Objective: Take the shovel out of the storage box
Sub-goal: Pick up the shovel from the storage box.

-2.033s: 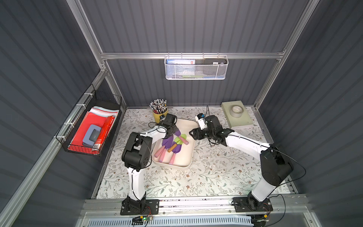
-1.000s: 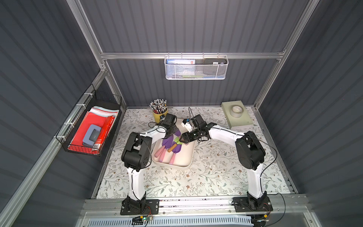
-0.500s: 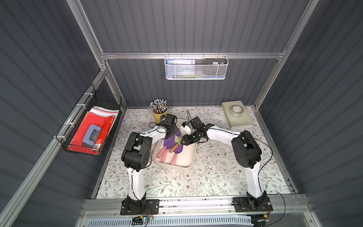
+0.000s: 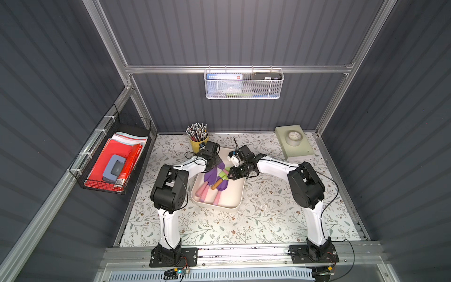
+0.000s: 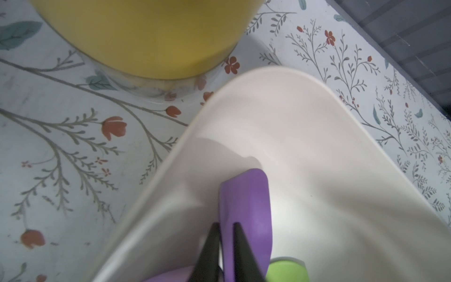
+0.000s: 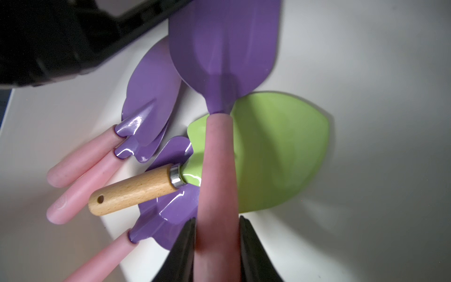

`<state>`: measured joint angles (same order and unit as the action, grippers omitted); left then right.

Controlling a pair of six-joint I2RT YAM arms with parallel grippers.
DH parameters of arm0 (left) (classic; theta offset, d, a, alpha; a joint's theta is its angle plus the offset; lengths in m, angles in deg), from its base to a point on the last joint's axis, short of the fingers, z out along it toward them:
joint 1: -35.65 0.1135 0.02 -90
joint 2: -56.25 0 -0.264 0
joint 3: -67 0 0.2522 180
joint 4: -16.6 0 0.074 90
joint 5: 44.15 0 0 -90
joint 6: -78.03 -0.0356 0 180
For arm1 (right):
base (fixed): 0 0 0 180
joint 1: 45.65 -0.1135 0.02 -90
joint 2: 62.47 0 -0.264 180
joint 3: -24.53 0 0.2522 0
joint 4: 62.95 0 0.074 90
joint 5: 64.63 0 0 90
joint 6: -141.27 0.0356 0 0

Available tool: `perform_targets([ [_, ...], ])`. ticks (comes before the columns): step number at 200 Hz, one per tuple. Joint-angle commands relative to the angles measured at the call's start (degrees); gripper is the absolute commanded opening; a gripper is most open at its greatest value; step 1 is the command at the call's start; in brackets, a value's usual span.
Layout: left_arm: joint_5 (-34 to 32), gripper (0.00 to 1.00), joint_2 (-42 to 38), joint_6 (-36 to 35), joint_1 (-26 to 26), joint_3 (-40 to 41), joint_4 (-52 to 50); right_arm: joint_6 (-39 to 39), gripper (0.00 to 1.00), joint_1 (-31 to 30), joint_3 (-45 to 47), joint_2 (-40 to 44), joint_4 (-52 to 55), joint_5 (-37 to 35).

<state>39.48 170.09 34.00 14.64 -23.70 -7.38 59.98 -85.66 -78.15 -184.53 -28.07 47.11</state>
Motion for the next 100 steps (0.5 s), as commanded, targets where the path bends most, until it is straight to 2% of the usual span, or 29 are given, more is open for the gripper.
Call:
perform_targets([
  [1,0.51,0.5,-2.92,-1.54,0.01,-2.01,-0.94,-1.5,0.08,-1.07,-0.02,3.17,1.02,0.55],
  [14,0.13,0.84,-3.47,-1.58,0.01,-2.51,-1.2,-1.58,0.07,-1.19,-0.02,4.09,0.95,0.12],
  [25,0.26,0.95,-3.82,-1.66,0.03,-2.96,-1.51,-1.59,0.05,-1.4,-0.01,4.73,1.18,-0.58],
  [36,0.18,0.99,-4.23,-1.89,0.01,-3.87,-2.18,-1.5,0.03,-1.62,-0.14,5.39,1.67,-1.76],
  [65,-1.76,0.99,-8.77,-1.64,0.01,-6.2,-2.84,-1.61,0.01,-1.84,0.25,7.83,3.98,-6.39],
  [70,-2.45,0.99,-9.83,-1.59,0.01,-6.63,-2.79,-1.67,0.0,-1.84,0.37,8.25,4.6,-9.44],
  [100,-6.01,0.99,-15.55,-1.31,0.06,-10.2,-3.82,-1.3,0.0,-1.59,4.12,11.8,7.82,-16.9],
])
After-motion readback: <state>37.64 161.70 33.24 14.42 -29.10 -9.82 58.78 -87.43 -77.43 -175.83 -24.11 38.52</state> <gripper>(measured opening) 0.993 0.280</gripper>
